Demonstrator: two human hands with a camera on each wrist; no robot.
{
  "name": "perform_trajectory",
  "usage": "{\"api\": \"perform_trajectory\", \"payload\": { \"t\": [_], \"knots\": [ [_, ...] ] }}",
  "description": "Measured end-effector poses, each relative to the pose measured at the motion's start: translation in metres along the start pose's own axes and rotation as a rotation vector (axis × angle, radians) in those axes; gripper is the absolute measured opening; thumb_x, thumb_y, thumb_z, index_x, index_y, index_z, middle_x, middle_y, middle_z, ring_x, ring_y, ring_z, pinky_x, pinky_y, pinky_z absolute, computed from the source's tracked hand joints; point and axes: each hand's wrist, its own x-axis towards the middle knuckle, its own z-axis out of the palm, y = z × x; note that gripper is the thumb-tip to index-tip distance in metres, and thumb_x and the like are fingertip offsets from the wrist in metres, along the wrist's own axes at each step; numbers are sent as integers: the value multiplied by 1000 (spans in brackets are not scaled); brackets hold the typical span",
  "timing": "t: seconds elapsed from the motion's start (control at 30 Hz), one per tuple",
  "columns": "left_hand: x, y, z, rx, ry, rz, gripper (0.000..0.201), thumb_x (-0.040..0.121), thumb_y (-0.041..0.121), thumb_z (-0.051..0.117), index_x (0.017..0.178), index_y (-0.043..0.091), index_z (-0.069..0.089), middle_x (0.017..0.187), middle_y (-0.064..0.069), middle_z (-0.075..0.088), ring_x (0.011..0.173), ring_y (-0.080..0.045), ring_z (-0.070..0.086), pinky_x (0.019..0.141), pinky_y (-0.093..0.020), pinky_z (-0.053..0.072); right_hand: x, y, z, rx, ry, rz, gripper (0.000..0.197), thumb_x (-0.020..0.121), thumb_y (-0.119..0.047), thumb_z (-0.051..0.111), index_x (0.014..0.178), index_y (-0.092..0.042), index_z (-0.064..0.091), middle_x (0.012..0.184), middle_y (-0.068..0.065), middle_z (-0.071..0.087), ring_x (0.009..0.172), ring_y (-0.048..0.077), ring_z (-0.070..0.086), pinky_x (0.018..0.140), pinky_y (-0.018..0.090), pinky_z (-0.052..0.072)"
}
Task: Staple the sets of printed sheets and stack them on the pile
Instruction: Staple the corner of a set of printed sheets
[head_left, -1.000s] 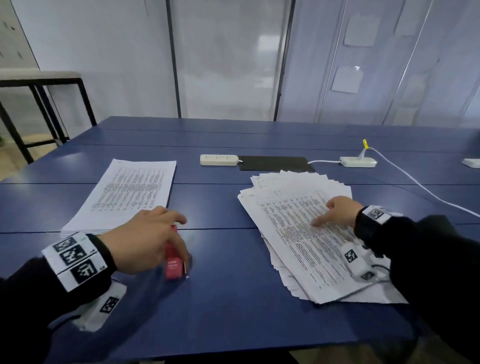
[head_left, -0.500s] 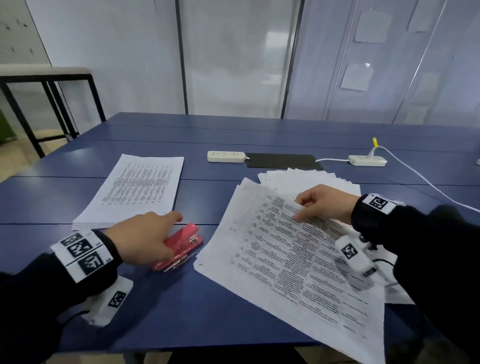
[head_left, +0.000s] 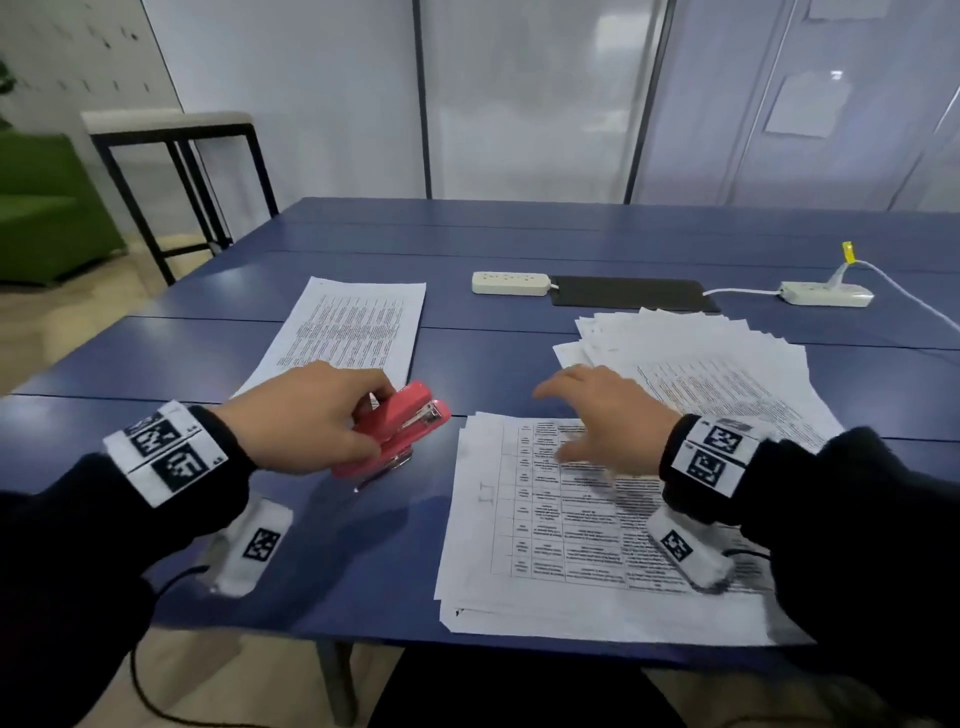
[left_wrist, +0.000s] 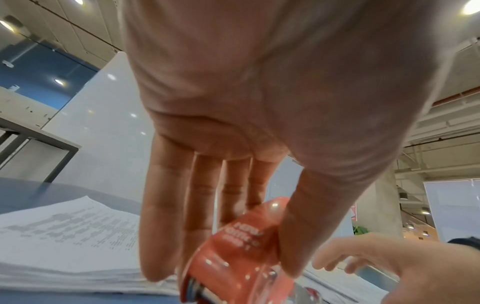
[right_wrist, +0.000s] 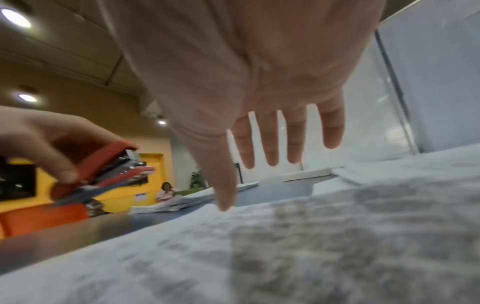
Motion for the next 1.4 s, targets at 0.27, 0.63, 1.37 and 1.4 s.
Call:
{"api": "perform_trajectory", "payload": {
  "t": [0.27, 0.63, 1.37, 1.4],
  "knots": [
    [15, 31, 18, -48, -40, 117, 37, 82, 37, 79, 110, 30, 57, 90, 12, 67, 84, -10, 62, 78, -32, 52, -19, -9, 20, -6, -454, -60, 120, 62, -77, 82, 155, -61, 8, 172, -17, -1, 159, 21, -2, 123, 65, 15],
    [40, 23, 34, 38, -66, 5, 41, 83, 37, 75, 117, 26, 56, 97, 3, 66, 92, -22, 62, 85, -39, 54, -22, 1, 15, 40, -483, -134, 86, 77, -71, 75, 140, -80, 18, 173, -9, -7, 158, 31, -12, 125, 62, 3],
    [81, 105, 54, 29, 32, 266, 42, 87, 38, 70, 122, 23, 54, 94, 1, 67, 85, -23, 64, 73, -43, 58, -23, 45, 39, 722, -166, -5, 107, 58, -32, 101, 147, -40, 43, 136, -21, 62, 128, 4, 57, 114, 41, 43],
    [82, 105, 54, 40, 39, 264, 42, 87, 38, 70, 122, 22, 55, 92, 1, 67, 84, -23, 64, 72, -42, 58, -22, 46, 42, 737, -151, 1, 118, 55, -36, 102, 153, -39, 36, 142, -21, 58, 133, 4, 54, 116, 41, 41]
  ]
}}
